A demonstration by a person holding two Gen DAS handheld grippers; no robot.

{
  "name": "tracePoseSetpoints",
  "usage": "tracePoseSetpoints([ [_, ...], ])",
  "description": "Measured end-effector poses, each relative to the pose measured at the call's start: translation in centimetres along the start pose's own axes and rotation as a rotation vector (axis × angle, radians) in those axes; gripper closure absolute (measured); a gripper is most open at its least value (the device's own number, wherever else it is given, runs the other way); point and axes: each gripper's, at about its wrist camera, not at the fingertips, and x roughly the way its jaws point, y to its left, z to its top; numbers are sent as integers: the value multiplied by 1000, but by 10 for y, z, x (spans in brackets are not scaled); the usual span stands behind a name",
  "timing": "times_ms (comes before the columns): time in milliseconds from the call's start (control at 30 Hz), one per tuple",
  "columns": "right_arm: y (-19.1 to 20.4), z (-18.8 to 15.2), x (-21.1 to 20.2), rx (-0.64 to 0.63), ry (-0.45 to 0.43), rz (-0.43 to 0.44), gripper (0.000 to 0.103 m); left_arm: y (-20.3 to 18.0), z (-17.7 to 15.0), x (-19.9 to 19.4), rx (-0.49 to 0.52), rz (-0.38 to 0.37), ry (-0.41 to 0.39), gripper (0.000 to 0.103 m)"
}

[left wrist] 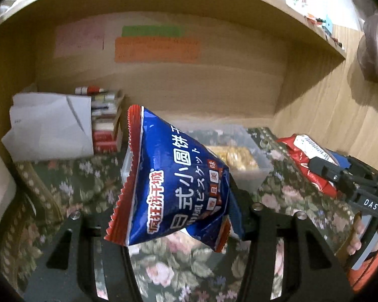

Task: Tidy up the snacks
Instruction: 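Carry the blue bag and red bag above the clear box with both tools, then open both tools to drop the blue and red bags into the box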

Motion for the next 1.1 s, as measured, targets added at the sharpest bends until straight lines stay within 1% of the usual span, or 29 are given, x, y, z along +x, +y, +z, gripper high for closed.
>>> tracePoseSetpoints([
  [267,7,22,28,-22,-5,18,41,0,26,19,15,-1,-23,49],
  [467,11,37,54,-40,4,14,41,5,38,43,22,15,-17,49],
  [767,16,51,99,-82,62,-9,41,27,48,90,-8,32,57,49],
  [933,16,49,123,-102,115,-12,41,36,49,113,-16,26,97,49],
  [1100,16,43,145,-120,173,-19,41,35,49,125,-2,22,121,48],
])
